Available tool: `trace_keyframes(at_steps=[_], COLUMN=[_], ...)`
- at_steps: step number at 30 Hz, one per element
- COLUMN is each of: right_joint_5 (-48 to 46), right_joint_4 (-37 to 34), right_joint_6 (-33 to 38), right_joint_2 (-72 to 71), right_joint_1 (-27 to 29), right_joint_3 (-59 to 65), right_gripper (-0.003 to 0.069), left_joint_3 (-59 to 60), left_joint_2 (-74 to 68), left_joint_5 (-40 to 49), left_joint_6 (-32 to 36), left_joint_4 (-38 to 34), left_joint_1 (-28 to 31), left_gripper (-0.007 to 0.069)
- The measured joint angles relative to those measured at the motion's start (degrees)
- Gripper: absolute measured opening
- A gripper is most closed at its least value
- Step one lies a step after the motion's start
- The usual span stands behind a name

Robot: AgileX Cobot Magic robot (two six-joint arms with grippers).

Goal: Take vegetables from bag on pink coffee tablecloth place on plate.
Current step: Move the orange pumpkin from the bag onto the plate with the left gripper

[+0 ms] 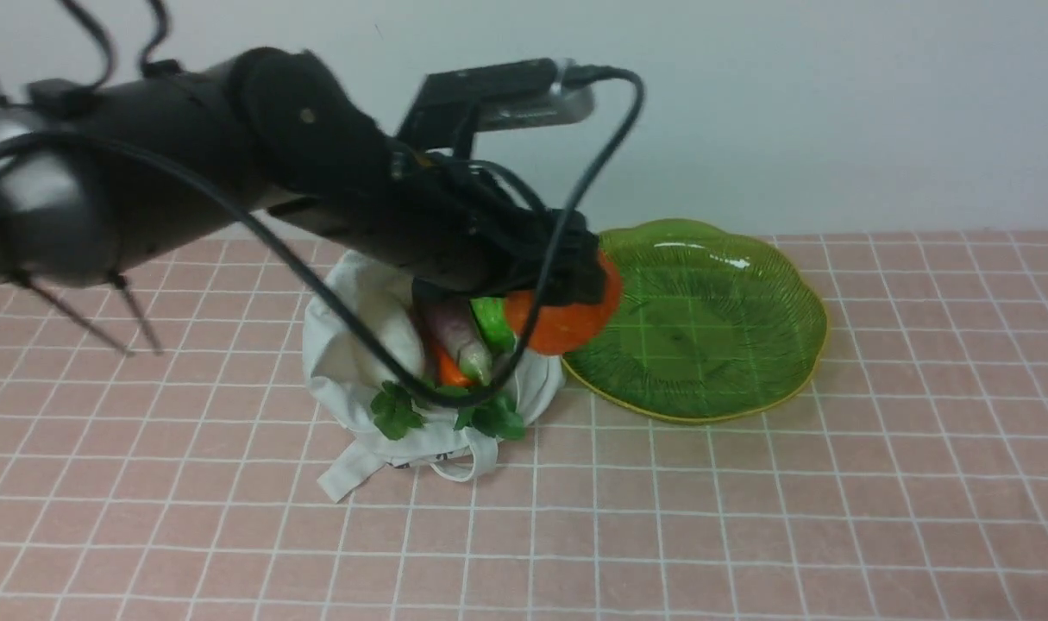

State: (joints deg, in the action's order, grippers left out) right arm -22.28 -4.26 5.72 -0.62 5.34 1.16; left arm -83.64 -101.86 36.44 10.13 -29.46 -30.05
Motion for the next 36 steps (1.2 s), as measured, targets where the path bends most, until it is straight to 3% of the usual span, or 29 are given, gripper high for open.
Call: trace_keyframes(at_steps=[7, 14, 20, 36], right_joint_5=[0.00, 0.00, 0.00, 0.00], right_joint_4=[0.00, 0.00, 0.05, 0.05], right_joint_6=[0.00, 0.00, 0.00, 0.00], right_joint_2=[0.00, 0.00, 0.00, 0.00], right_joint_1=[0.00, 0.00, 0.00, 0.00], right_joint_3=[0.00, 0.00, 0.00, 0.00], right_gripper=[-0.0015, -0.0015, -0.0015, -0.0015], left_joint_3=[-18.31, -28.75, -29.95, -30.55], left_joint_2=[-15.57, -27.52, -31.47, -27.74], left_joint_5=[1.14, -0.69, -7.08, -4.01], left_joint_6=[0.97, 0.97, 0.97, 0.97], left_joint_4=[1.91, 4.13, 4.18, 5.88], left_joint_1=[-5.34, -6.20, -6.20, -6.20], left_gripper=[0.0568, 0.0568, 0.0577, 0.0608])
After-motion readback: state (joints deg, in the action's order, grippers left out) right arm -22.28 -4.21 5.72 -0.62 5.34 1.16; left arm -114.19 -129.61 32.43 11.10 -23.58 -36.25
